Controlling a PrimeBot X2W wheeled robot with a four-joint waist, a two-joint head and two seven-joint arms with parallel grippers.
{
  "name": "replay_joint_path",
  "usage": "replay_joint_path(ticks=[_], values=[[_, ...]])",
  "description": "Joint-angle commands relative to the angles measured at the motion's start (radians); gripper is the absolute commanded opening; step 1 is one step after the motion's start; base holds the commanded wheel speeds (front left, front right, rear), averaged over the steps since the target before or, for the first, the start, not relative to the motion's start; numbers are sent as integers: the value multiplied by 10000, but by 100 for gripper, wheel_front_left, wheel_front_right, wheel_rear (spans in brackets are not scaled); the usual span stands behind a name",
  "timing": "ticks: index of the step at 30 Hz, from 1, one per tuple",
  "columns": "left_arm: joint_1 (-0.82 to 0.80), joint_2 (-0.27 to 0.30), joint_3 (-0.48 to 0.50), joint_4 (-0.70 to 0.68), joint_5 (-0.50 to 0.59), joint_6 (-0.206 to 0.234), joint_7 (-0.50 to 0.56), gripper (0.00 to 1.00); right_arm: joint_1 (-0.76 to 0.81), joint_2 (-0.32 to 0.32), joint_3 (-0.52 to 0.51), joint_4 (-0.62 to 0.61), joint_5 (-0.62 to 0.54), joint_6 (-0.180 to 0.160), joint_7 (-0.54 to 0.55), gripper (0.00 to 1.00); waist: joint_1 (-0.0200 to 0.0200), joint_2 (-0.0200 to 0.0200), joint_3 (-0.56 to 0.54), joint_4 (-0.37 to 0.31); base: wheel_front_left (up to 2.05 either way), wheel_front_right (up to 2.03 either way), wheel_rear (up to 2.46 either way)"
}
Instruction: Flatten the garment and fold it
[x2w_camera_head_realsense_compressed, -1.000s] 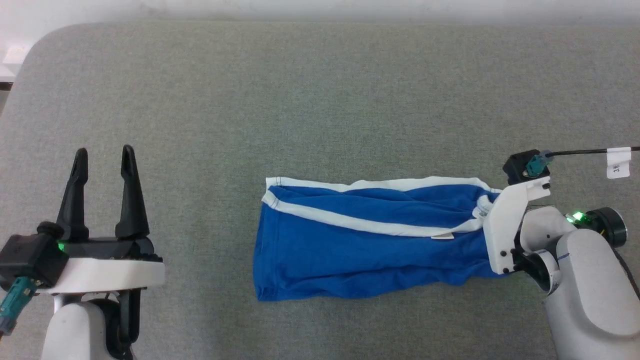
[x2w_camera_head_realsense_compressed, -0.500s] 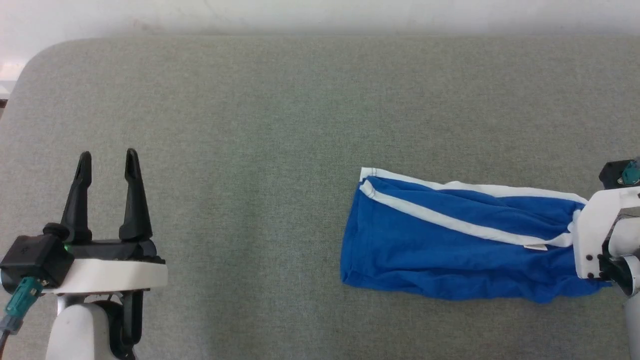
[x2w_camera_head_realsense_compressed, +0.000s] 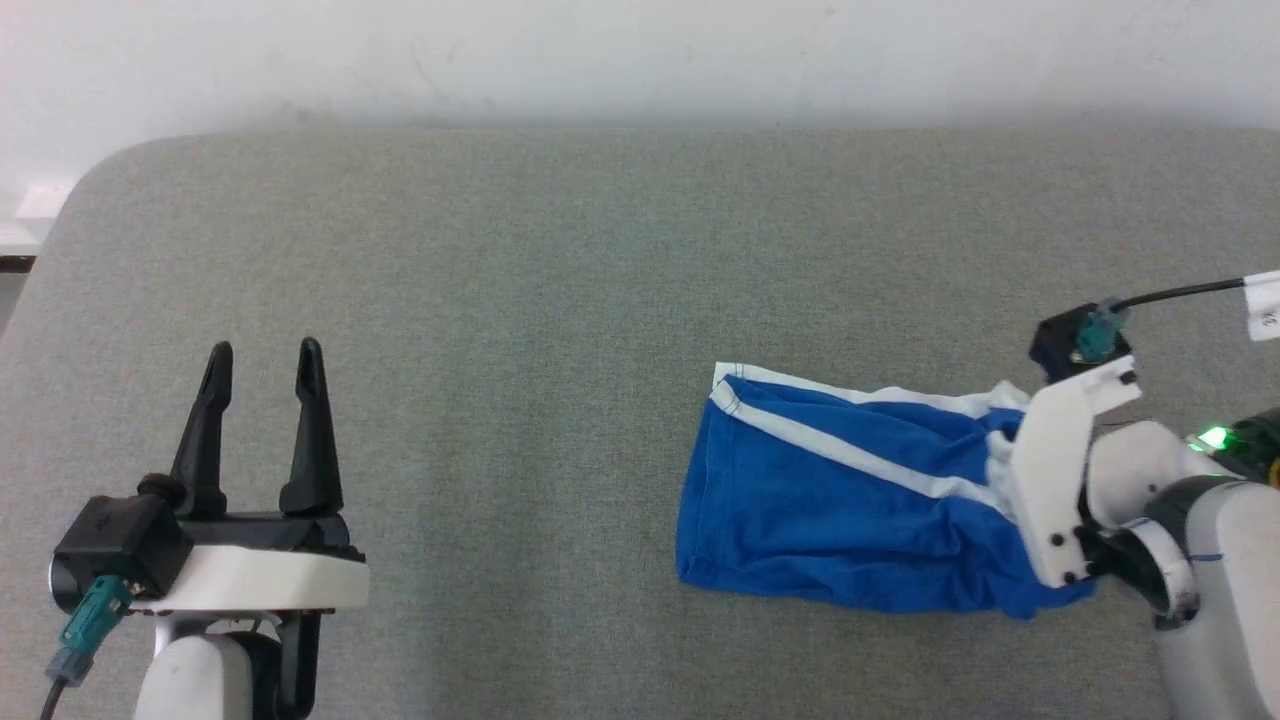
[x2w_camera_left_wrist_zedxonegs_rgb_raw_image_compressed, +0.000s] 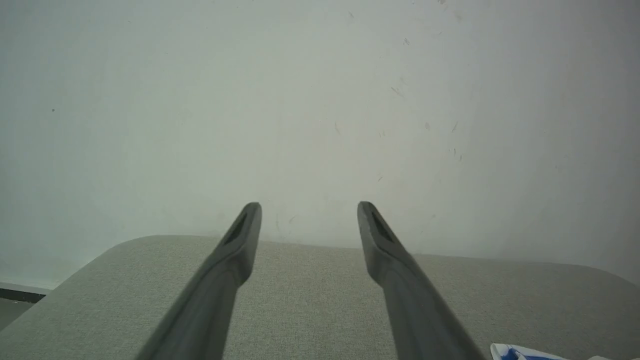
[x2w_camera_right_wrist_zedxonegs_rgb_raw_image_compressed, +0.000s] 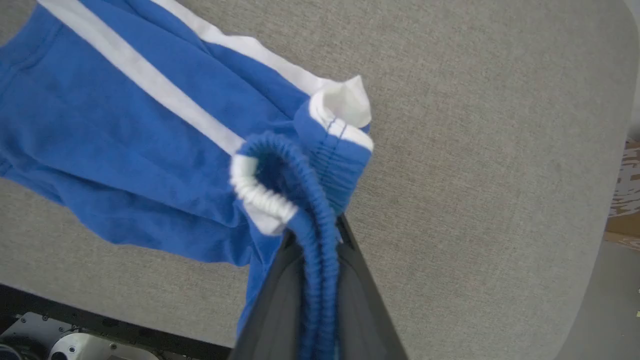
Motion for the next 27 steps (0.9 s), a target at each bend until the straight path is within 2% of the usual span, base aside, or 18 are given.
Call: replay_joint_path(ticks=[1, 6, 13, 14, 18, 25, 26, 27], values=[[113, -59, -40, 2, 44, -66, -47, 100, 23, 209, 176, -223, 257, -19, 105, 0, 1, 0, -49, 45, 0, 0, 0], [164, -136, -173, 38, -16, -66, -47, 100, -365, 898, 800, -86, 362, -19, -84, 0, 1, 0, 3, 271, 0, 0, 0], [-15, -33, -331, 240, -169, -66, -47, 100, -1294, 1844, 1407, 1636, 97, -19, -958, 0, 1, 0, 279, 755, 0, 0, 0], [-15, -33, -331, 240, -169, -66, -47, 100, -1294, 1844, 1407, 1636, 97, -19, -958, 0, 1, 0, 279, 755, 0, 0, 0], [-187, -6, -444, 339, -321, -67, -47, 100, -1936, 2105, 1451, 3095, -218, -19, -1715, 0, 1, 0, 578, 1104, 0, 0, 0], [-370, -13, -589, 454, -481, -67, -47, 100, -2525, 2128, 2109, 4741, 118, -19, -2484, 0, 1, 0, 848, 1441, 0, 0, 0], [-377, -13, -587, 465, -491, -67, -47, 100, -2579, 2128, 2185, 4913, 118, -19, -2611, 11, 1, 0, 856, 1457, 0, 0, 0], [-379, -8, -586, 479, -494, -67, -47, 100, -2643, 2129, 2292, 5049, 87, -19, -2752, 52, 1, 0, 860, 1464, 0, 0, 0]])
